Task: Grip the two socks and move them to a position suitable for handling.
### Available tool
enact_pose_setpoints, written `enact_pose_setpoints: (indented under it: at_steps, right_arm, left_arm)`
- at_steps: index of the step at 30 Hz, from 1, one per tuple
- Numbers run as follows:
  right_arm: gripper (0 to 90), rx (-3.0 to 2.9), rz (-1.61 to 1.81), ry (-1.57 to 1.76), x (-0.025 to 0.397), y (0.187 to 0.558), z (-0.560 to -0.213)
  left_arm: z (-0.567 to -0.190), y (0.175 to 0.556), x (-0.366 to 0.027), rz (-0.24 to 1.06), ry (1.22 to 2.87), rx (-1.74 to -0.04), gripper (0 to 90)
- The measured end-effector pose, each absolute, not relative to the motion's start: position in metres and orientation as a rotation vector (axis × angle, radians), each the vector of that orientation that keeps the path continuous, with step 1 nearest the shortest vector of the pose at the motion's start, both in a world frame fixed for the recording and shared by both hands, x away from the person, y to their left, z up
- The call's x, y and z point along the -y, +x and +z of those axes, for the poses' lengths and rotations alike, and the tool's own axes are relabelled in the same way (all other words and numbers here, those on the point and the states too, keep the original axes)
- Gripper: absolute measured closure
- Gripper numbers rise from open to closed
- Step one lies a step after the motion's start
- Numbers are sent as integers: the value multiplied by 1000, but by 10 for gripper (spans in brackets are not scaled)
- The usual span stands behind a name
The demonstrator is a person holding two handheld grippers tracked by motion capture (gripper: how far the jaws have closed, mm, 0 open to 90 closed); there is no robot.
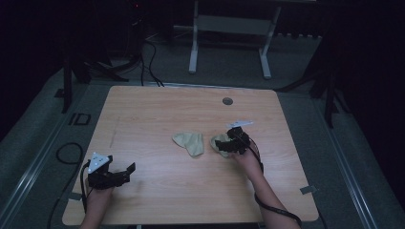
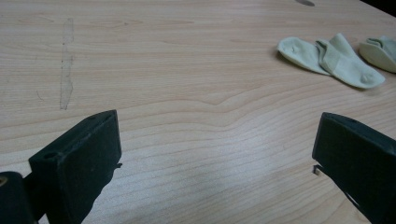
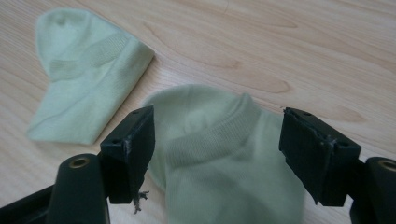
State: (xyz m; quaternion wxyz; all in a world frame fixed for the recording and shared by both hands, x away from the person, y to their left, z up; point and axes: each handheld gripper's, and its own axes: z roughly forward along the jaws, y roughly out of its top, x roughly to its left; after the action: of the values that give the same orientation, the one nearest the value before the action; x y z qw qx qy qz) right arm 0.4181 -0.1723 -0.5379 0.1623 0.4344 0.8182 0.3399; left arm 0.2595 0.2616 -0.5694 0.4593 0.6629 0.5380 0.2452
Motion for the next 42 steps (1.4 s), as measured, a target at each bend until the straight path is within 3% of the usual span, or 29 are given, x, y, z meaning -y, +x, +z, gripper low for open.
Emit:
enact_pose_setpoints:
  at_steps: [11, 17, 18, 20, 23, 32, 42]
  right_arm:
    - [283, -2350, 867, 1205, 156, 421, -559]
    - [501, -2330, 860, 1226, 156, 419, -557]
    - [501, -2330, 860, 1226, 156, 419, -557]
    - [664, -2318, 854, 1224, 155, 418, -556]
    - [741, -2337, 836, 1206, 154, 419, -554]
    - [765, -2308, 885, 1221, 156, 415, -531]
    - [763, -2262, 995, 1176, 157, 386, -490]
  left_arm:
    - [-573, 262, -262, 581, 1654, -1327, 11]
    - [-572, 261, -262, 588, 1646, -1325, 11]
    - [-572, 261, -262, 588, 1646, -1325, 11]
    - [-572, 261, -262, 588, 1645, -1324, 11]
    - [-573, 262, -262, 584, 1651, -1330, 11]
    - [-573, 262, -261, 582, 1651, -1327, 11]
    - [-572, 262, -260, 582, 1649, -1324, 11]
